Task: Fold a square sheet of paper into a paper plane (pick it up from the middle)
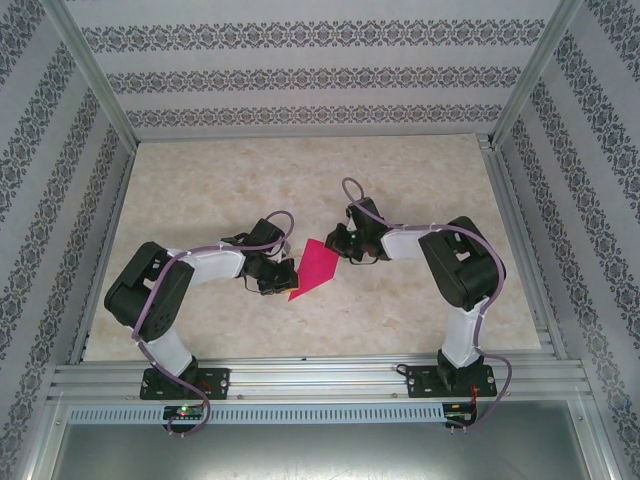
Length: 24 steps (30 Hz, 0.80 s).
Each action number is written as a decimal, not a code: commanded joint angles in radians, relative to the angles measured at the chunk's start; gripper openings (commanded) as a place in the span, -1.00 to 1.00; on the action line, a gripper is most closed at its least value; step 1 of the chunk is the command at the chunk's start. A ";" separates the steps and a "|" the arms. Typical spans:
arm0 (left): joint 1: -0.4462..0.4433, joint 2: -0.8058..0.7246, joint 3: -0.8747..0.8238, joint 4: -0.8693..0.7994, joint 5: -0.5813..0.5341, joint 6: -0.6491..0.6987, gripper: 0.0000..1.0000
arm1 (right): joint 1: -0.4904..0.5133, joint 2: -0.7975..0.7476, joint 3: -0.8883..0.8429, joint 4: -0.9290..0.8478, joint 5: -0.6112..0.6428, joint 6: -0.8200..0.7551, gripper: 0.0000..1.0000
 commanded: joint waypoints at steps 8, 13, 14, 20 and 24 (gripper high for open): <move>0.002 0.026 -0.055 -0.068 -0.041 0.027 -0.90 | -0.068 -0.018 0.031 -0.034 0.036 -0.074 -0.74; -0.001 0.022 -0.046 -0.051 0.004 0.016 -0.85 | -0.064 -0.110 0.006 -0.051 -0.005 -0.075 -0.63; -0.006 0.021 -0.046 -0.038 0.021 0.004 -0.84 | -0.062 -0.128 -0.003 -0.057 -0.006 -0.074 -0.62; -0.050 0.015 -0.021 0.026 0.095 -0.092 -0.76 | -0.048 -0.261 -0.113 -0.104 0.006 -0.034 -0.39; -0.067 -0.048 0.010 -0.016 0.042 -0.101 -0.62 | -0.029 -0.328 -0.182 -0.115 -0.019 0.002 -0.27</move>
